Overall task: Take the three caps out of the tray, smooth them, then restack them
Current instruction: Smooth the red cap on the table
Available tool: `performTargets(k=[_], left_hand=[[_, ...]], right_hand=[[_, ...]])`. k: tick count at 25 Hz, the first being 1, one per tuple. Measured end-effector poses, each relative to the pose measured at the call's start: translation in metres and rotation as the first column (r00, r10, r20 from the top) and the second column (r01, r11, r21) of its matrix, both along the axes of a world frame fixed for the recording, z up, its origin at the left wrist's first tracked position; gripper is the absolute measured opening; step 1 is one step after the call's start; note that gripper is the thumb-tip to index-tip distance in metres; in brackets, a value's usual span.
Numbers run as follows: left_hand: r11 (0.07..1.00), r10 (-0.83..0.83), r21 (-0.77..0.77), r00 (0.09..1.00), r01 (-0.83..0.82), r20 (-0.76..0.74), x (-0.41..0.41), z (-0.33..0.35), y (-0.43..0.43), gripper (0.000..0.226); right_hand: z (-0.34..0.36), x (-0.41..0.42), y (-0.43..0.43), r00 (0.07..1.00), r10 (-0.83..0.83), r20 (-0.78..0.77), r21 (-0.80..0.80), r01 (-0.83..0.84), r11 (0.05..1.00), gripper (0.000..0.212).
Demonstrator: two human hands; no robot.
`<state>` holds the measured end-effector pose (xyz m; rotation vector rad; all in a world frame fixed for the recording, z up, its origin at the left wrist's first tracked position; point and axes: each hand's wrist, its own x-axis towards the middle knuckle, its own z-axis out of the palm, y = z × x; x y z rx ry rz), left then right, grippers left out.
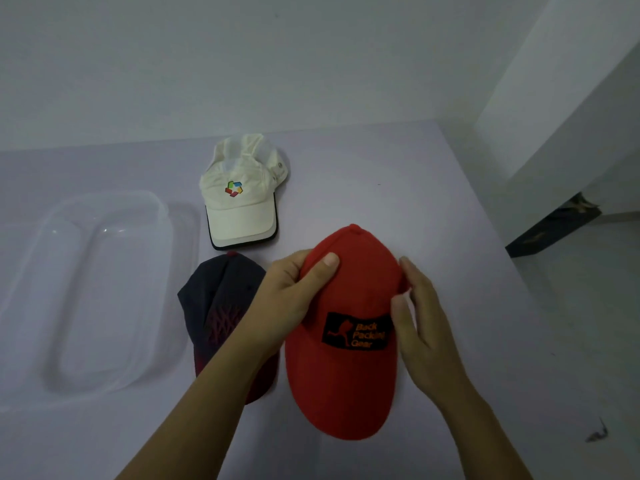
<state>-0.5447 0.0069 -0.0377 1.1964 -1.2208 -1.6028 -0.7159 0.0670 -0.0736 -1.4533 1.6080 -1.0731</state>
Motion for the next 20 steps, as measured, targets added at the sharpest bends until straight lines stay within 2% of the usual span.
performTargets(k=[2, 4, 6, 8, 9, 12, 14, 16, 20], left_hand=[[1.000, -0.014, -0.017, 0.998, 0.013, -0.065, -0.011, 0.002, 0.003, 0.026], [0.998, 0.018, -0.063, 0.998, -0.021, -0.054, -0.017, -0.003, 0.000, 0.022], [0.985, 0.087, -0.164, 0.982, -0.059, 0.169, -0.016, -0.020, -0.008, 0.028], [0.975, 0.140, -0.217, 0.889, -0.047, 0.436, -0.014, -0.041, -0.013, 0.036], [0.976, 0.142, -0.216, 0.846, -0.032, 0.514, -0.013, -0.050, -0.013, 0.037], [0.985, 0.108, -0.173, 0.750, 0.009, 0.652, -0.017, -0.074, -0.016, 0.039], [0.989, 0.080, -0.141, 0.670, 0.037, 0.738, -0.019, -0.086, -0.024, 0.039], [0.995, 0.029, -0.083, 0.665, 0.050, 0.746, -0.021, -0.095, -0.037, 0.037], [0.998, -0.062, 0.047, 0.753, 0.041, 0.655, -0.023, -0.108, -0.053, 0.031]], right_hand=[[0.011, 0.007, -0.010, 0.955, 0.041, 0.293, 0.098, -0.072, 0.993, 0.032], [0.015, 0.010, -0.017, 0.881, -0.028, 0.472, 0.125, -0.035, 0.992, 0.023], [0.009, 0.009, -0.023, 0.856, -0.119, 0.503, 0.126, 0.064, 0.990, 0.020], [-0.005, 0.005, -0.030, 0.884, -0.218, 0.414, 0.190, 0.151, 0.970, 0.025], [-0.014, 0.003, -0.035, 0.913, -0.254, 0.320, 0.223, 0.188, 0.956, 0.035], [-0.039, -0.006, -0.049, 0.971, -0.239, -0.006, 0.251, 0.233, 0.939, 0.048], [-0.052, -0.012, -0.057, 0.963, -0.212, -0.168, 0.231, 0.247, 0.941, 0.049], [-0.063, -0.015, -0.066, 0.956, -0.196, -0.219, 0.218, 0.244, 0.945, 0.048], [-0.077, -0.021, -0.083, 0.986, -0.074, -0.147, 0.305, 0.117, 0.945, 0.033]])
